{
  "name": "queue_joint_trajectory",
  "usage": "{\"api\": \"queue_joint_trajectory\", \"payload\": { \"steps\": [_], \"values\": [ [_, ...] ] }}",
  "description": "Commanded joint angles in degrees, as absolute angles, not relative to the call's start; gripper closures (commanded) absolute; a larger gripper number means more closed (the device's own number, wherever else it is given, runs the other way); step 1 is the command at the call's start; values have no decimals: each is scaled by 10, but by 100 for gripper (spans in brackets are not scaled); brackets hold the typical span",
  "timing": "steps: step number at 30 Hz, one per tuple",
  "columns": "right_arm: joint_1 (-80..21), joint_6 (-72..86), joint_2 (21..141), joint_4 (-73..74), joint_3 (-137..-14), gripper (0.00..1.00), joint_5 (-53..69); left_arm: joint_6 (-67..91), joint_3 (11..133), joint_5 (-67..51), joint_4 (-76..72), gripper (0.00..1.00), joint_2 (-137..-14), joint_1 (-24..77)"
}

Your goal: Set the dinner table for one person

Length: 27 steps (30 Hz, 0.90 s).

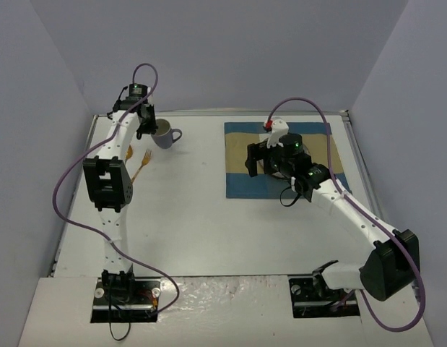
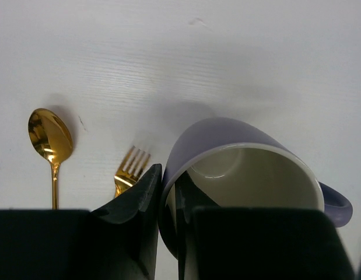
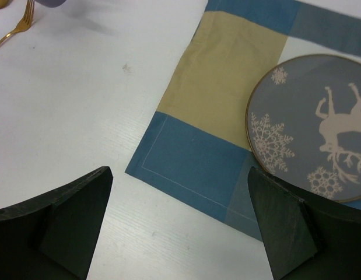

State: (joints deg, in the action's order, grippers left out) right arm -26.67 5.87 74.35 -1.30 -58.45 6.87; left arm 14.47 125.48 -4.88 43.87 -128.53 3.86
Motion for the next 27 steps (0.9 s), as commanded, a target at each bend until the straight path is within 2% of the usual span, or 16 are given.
{"api": "queue_joint_trajectory", "payload": {
  "steps": [1, 9, 25, 27],
  "values": [
    [-317, -38, 719, -22, -636, 1, 34, 99, 1275, -28, 463, 100, -1127, 122],
    [-353, -95, 736, -3, -669, 9, 157, 95, 1153, -20, 470, 100, -1027, 233],
    [-422, -147, 800, 48, -708, 26, 123, 78, 1140, 7, 536, 100, -991, 331],
    [-425, -148, 807, 48, -710, 30, 121, 79, 1141, 8, 537, 100, -990, 339]
  ]
}}
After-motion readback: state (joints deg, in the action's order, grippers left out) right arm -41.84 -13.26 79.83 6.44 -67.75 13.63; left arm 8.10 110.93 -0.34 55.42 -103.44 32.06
